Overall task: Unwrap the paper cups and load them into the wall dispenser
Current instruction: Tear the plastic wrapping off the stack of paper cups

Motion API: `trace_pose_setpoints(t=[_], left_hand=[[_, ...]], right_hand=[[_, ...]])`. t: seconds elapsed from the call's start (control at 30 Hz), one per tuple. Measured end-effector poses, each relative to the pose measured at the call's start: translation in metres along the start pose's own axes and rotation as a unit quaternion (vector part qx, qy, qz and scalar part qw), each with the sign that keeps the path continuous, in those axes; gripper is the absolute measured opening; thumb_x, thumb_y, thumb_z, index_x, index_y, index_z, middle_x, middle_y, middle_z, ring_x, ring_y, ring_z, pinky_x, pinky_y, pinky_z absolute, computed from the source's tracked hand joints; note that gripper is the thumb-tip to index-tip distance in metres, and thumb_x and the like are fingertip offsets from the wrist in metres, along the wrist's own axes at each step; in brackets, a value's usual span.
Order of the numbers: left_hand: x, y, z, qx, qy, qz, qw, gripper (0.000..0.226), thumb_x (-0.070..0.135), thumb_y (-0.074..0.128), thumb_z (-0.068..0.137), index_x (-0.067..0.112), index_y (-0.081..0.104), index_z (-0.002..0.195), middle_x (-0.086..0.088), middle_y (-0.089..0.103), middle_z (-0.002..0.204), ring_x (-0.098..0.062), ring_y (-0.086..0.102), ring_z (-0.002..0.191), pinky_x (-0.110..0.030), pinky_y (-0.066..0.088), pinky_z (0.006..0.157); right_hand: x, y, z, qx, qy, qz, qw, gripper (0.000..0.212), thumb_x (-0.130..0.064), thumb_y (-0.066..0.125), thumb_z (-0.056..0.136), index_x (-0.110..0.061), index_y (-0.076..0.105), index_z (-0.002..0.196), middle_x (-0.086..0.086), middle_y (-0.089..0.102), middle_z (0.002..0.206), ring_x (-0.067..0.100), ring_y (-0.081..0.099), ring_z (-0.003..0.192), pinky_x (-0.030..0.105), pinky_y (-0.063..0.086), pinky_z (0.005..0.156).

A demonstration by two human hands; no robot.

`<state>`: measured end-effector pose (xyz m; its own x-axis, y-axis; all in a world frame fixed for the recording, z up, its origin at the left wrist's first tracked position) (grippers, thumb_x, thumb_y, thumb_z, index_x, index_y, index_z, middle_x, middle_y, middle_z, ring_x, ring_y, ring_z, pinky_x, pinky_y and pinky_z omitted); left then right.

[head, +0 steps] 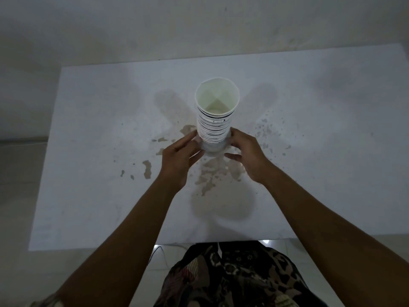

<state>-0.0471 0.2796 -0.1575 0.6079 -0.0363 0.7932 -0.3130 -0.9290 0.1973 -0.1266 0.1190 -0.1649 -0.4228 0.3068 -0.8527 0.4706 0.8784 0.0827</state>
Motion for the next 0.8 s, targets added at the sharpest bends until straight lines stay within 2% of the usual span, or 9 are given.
trace_pose_setpoints(t=[0.1,0.2,0.33,0.43,0.53,0.63,0.67,0.73,0.8], left_hand=[[-0.011,-0.002,0.003,-0.007,-0.029,-0.062,0.998,0.034,0.007,0.064,0.091,0.008,0.066,0.124,-0.006,0.07,0.122,-0.021,0.068,0.11,-0.032,0.057,0.091],[-0.02,-0.009,0.006,0.002,-0.028,-0.07,0.997,0.029,0.006,0.066,0.089,0.009,0.069,0.118,-0.008,0.071,0.12,-0.022,0.069,0.109,-0.031,0.057,0.088],[-0.014,-0.014,0.01,0.048,0.013,0.006,0.999,0.023,0.002,0.068,0.087,0.008,0.074,0.108,-0.013,0.074,0.11,-0.026,0.071,0.102,-0.034,0.058,0.087],[-0.006,-0.013,0.012,0.064,0.056,0.075,0.994,0.02,0.0,0.068,0.086,0.004,0.073,0.106,-0.012,0.074,0.097,-0.026,0.071,0.093,-0.035,0.06,0.084],[0.007,-0.011,0.014,0.073,0.145,0.233,0.959,0.029,0.006,0.072,0.082,0.011,0.067,0.109,-0.005,0.071,0.102,-0.02,0.067,0.095,-0.043,0.059,0.088],[0.027,0.017,0.005,-0.034,0.278,0.328,0.902,0.051,0.017,0.073,0.077,0.017,0.056,0.125,0.0,0.064,0.122,-0.006,0.06,0.112,-0.027,0.053,0.096],[0.028,0.026,0.002,-0.082,0.279,0.334,0.897,0.055,0.018,0.074,0.074,0.018,0.054,0.125,0.004,0.063,0.121,0.0,0.059,0.111,-0.021,0.051,0.094],[0.022,0.031,0.003,-0.12,0.257,0.363,0.888,0.062,0.028,0.078,0.064,0.023,0.052,0.121,0.011,0.061,0.115,0.006,0.059,0.102,-0.011,0.048,0.087],[0.013,0.024,0.01,-0.122,0.243,0.399,0.876,0.073,0.044,0.08,0.058,0.017,0.057,0.122,0.007,0.063,0.117,-0.002,0.061,0.103,-0.013,0.048,0.088]], right_hand=[[0.004,-0.006,0.0,0.029,0.032,0.048,0.998,0.024,-0.035,0.052,0.098,-0.032,0.073,0.108,-0.008,0.072,0.112,0.014,0.067,0.107,0.037,0.057,0.089],[0.008,-0.006,-0.003,0.057,0.023,0.085,0.995,0.014,-0.027,0.063,0.096,-0.025,0.076,0.102,-0.004,0.076,0.1,0.014,0.071,0.094,0.031,0.057,0.08],[0.005,-0.01,0.0,0.125,-0.009,0.028,0.992,0.009,-0.018,0.066,0.093,-0.02,0.073,0.088,0.0,0.074,0.086,0.014,0.07,0.084,0.032,0.058,0.076],[0.001,-0.012,0.005,0.152,-0.028,-0.055,0.986,0.013,-0.021,0.061,0.094,-0.022,0.07,0.084,0.0,0.072,0.086,0.016,0.067,0.084,0.039,0.059,0.082],[0.013,-0.009,0.009,0.16,0.0,-0.07,0.985,0.017,-0.02,0.056,0.095,-0.023,0.066,0.082,0.001,0.068,0.088,0.017,0.064,0.08,0.047,0.059,0.085],[0.021,-0.004,0.012,0.165,0.001,-0.112,0.98,0.018,-0.015,0.054,0.094,-0.022,0.064,0.08,0.002,0.067,0.088,0.02,0.064,0.083,0.048,0.059,0.085],[0.02,-0.004,0.013,0.168,-0.006,-0.124,0.978,0.017,-0.011,0.055,0.092,-0.02,0.065,0.083,0.003,0.068,0.088,0.022,0.064,0.085,0.047,0.059,0.085],[0.018,-0.007,0.017,0.167,-0.017,-0.132,0.977,0.015,-0.006,0.056,0.089,-0.013,0.07,0.092,0.005,0.07,0.091,0.026,0.068,0.089,0.047,0.059,0.084],[0.02,-0.009,0.02,0.149,-0.01,-0.145,0.978,0.018,-0.007,0.059,0.088,-0.012,0.072,0.1,0.005,0.072,0.097,0.025,0.069,0.093,0.044,0.059,0.083]])
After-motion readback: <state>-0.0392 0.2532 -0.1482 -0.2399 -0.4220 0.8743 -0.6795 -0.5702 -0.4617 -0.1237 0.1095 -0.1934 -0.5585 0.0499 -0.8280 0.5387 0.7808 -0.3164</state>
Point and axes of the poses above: each hand's wrist, its own z-axis towards the middle knuckle, its own y-axis out of the palm, x = y × z, the point moved 7 cm from there along z, towards the middle knuckle
